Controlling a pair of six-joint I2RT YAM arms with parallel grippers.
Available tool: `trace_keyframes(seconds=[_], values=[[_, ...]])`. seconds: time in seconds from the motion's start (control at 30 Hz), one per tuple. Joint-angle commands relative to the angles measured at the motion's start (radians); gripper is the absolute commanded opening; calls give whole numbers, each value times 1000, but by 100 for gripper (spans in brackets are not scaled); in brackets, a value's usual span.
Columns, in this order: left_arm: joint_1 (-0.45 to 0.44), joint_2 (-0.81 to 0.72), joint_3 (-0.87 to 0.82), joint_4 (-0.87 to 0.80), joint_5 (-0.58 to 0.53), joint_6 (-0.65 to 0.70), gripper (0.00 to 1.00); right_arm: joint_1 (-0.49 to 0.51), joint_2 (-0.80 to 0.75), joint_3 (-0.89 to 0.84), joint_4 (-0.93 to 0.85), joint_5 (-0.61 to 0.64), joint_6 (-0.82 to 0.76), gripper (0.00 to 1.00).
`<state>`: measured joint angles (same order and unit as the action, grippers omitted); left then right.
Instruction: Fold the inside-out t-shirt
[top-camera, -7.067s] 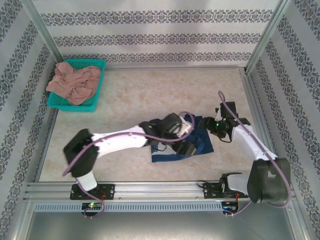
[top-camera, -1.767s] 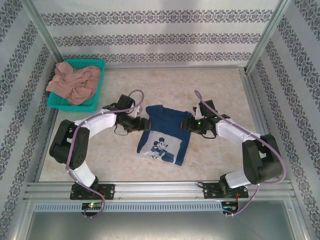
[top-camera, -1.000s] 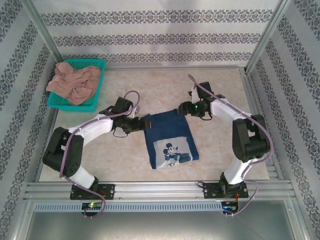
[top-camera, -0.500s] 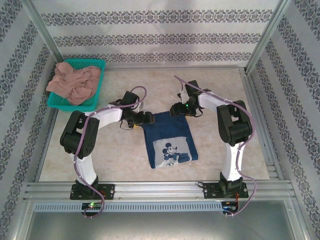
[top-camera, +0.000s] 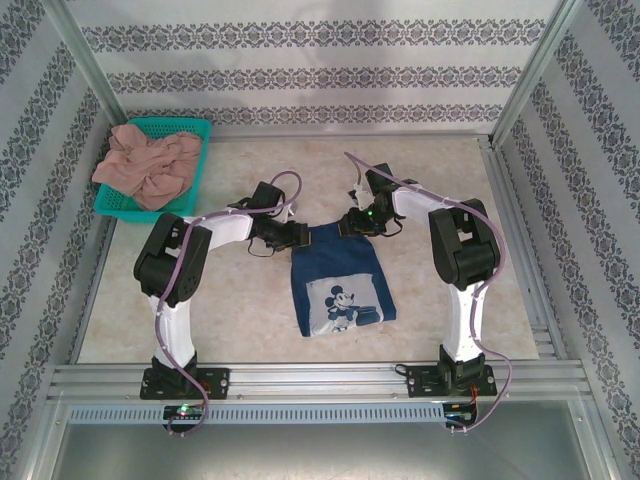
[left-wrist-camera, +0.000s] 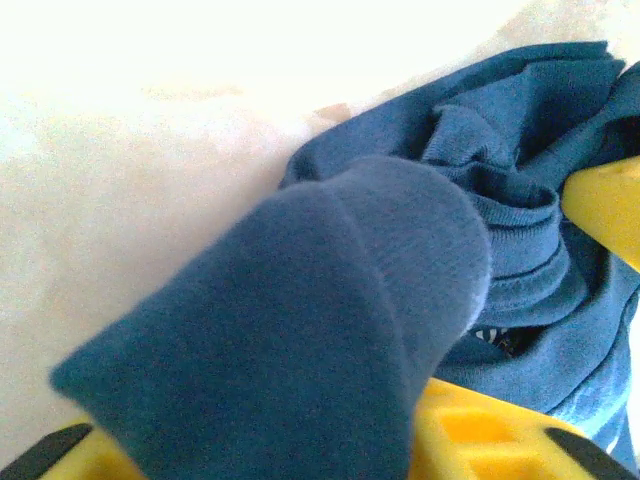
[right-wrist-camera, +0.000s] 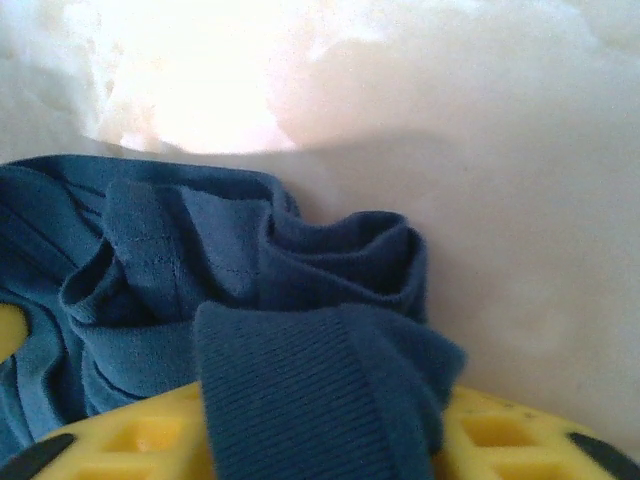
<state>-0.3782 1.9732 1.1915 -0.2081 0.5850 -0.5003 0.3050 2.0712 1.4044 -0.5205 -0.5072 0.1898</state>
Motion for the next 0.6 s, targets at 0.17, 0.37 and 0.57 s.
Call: trace_keyframes(seconds=[0.17, 0.37, 0.57], values=[[24, 62, -20, 27, -4, 30, 7, -4, 35, -7, 79, -18, 43, 12], [68, 30, 18, 105, 10, 68, 0, -33, -35, -13, 247, -83, 122, 0], [135, -26, 202, 112, 16, 97, 0, -89, -110, 59, 474, -172, 270, 0]])
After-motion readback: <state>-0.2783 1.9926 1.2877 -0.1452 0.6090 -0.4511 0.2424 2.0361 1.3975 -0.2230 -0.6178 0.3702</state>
